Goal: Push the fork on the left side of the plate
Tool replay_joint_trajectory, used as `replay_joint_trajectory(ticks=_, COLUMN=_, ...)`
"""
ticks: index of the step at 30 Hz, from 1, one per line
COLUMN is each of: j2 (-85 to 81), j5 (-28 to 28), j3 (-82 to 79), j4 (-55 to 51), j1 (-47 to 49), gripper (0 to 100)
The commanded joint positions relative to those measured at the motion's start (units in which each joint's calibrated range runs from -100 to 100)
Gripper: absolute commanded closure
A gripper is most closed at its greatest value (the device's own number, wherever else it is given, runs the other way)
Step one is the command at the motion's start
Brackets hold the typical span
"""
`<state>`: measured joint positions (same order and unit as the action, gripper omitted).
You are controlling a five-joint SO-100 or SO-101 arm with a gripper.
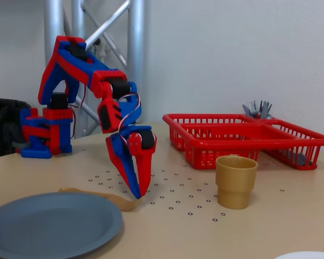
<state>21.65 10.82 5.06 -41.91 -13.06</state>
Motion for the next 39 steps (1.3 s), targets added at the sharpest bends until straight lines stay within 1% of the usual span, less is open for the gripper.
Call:
replay_joint_trajectory(ticks=1, j2=-1.8, j5=0.2, j3=5.5, j4=0.3, j1=-1.4, gripper=100)
replay_joint_trajectory(ticks=15, j2=-3.0, j5=-1.4, j3=6.7, j4=-0.1, j1=-0.3, gripper=100)
replay_joint_trajectory(ticks=22, j2=-8.4, j5=-3.4, j3=9.0, j4=-8.4, j1=3.7, gripper=100)
replay_joint_trajectory(ticks=27, j2=-14.5, j5=-6.4, j3=7.4, j4=-11.0, j1=7.5, gripper=100)
replay_joint_trajectory(ticks=31, j2=-22.0, j5=-8.4, j3=1.8, j4=-11.2, j1=9.8, gripper=100)
replay_joint_trajectory(ticks=33, j2=-26.9, j5=-9.1, j3=-3.7, j4=-9.2, j1=10.6, gripper=100)
replay_joint_trajectory(ticks=37, j2=-40.1, j5=-11.1, j3=-23.8, j4=3.4, j1=11.2, gripper=100)
replay_joint_trajectory(ticks=39, j2=-45.8, j5=-11.5, j3=-31.7, j4=7.3, j1=11.2, gripper=100)
